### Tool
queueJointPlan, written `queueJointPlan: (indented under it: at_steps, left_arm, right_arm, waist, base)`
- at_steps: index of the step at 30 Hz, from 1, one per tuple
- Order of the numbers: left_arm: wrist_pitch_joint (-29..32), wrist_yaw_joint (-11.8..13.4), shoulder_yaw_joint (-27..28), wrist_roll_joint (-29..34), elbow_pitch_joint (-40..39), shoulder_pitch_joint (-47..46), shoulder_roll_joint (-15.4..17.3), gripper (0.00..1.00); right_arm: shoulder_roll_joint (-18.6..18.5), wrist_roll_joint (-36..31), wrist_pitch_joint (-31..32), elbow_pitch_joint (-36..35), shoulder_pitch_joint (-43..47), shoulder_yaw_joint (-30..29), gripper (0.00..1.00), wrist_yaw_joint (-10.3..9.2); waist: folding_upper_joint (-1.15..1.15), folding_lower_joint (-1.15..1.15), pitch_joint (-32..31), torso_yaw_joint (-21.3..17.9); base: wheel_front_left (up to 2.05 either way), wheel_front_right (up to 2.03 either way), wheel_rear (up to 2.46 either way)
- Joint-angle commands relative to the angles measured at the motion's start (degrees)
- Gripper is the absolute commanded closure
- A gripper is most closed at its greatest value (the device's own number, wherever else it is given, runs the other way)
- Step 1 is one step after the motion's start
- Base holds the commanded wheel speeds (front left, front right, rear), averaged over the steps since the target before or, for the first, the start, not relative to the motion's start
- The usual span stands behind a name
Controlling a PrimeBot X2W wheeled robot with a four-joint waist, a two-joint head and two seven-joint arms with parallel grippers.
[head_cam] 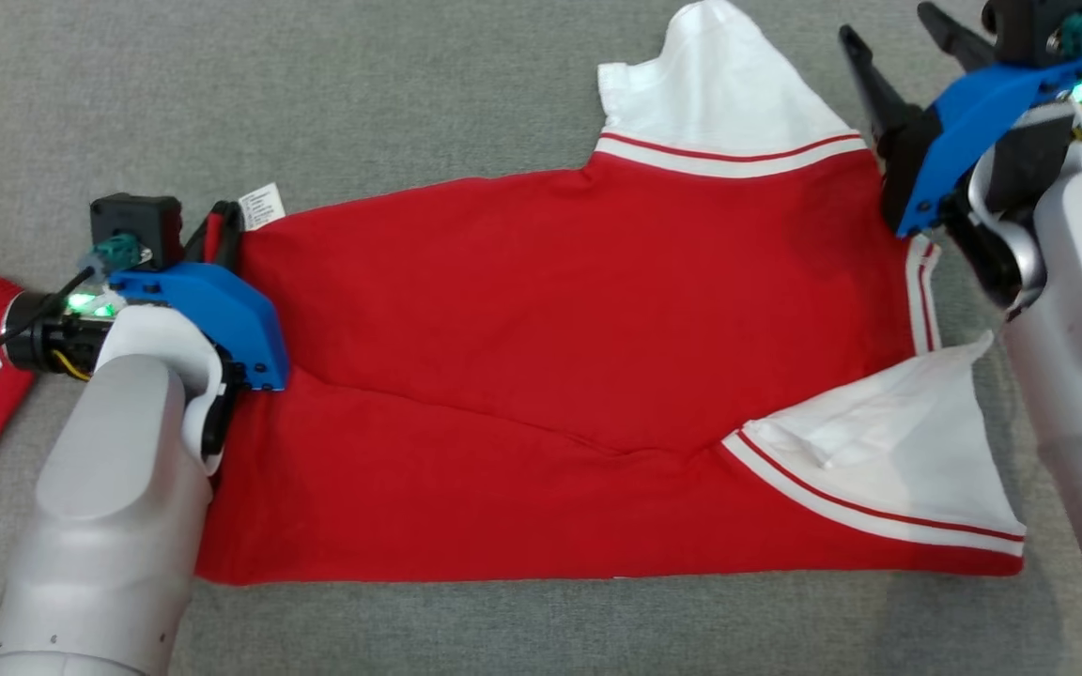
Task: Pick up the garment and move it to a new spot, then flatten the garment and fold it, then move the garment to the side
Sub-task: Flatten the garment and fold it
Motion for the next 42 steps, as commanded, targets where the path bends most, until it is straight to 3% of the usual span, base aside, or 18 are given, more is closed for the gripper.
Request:
queueJointPlan:
  at_steps: [1,11,19,20,21,22,26,32,36,42]
  left_arm:
    - [0.3,-0.2,-2.0,-0.4,1.1,0.8,-2.0,1.00]
    - [-3.5,-0.4,-9.6,-4.0,2.1,-3.2,-6.1,1.00]
    - [-6.0,-0.4,-13.8,-7.2,4.5,-5.4,-7.3,1.00]
    - [-6.5,-0.3,-14.1,-7.5,4.8,-5.8,-7.3,1.00]
    - [-6.9,-0.3,-14.3,-7.8,5.1,-6.2,-7.2,1.00]
    - [-7.3,-0.3,-14.5,-8.1,5.5,-6.4,-7.1,1.00]
    - [-10.7,-0.2,-14.0,-8.9,6.4,-8.1,-6.5,1.00]
    - [-14.8,2.0,-11.4,-9.0,4.7,-10.6,-5.1,1.00]
    - [-15.1,4.4,-8.9,-7.6,-0.9,-9.0,-3.5,1.00]
    - [-15.1,5.9,-4.5,-5.5,-8.3,-2.8,-1.1,1.00]
  right_arm:
    - [-0.5,0.1,1.5,1.6,-2.5,-0.3,0.00,-0.02]
    - [-2.9,-2.0,10.2,11.1,-12.5,1.4,0.00,-0.02]
    - [-2.7,-2.9,14.8,17.7,-13.5,1.9,0.00,-0.01]
    - [-2.5,-2.8,14.8,18.0,-13.7,2.2,0.20,-0.01]
    - [-2.4,-2.8,14.6,18.2,-13.8,2.5,0.96,0.00]
    - [-2.3,-3.0,14.0,18.1,-13.8,3.1,1.00,0.00]
    - [-3.8,-4.3,7.7,16.6,-14.9,2.6,1.00,-0.02]
    - [-3.5,-5.7,-3.6,17.0,-15.6,-2.0,1.00,-0.03]
    - [-3.0,-5.1,-10.2,17.6,-13.6,-4.9,1.00,-0.03]
    - [0.1,-0.8,-18.6,17.0,-9.5,-7.7,1.00,-0.02]
  waist:
    - [0.01,0.00,2.0,2.4]
    - [0.01,0.00,5.7,9.4]
    - [0.01,0.00,6.8,11.6]
    - [0.01,0.00,6.8,11.6]
    - [0.01,0.00,6.9,11.6]
    - [0.01,0.00,6.8,11.5]
    - [0.01,0.00,6.4,10.9]
    - [0.01,0.00,5.8,9.3]
    - [0.01,0.00,4.6,7.8]
    - [0.01,0.00,1.6,4.5]
  base:
    - [0.00,0.00,0.00]
    - [0.00,0.00,0.00]
    - [0.00,0.00,0.00]
    - [0.00,0.00,0.00]
    - [0.00,0.00,0.00]
    - [0.00,0.00,0.00]
    - [0.00,0.00,0.00]
    - [0.00,0.00,0.00]
    - [0.00,0.00,0.00]
    - [0.00,0.00,0.00]
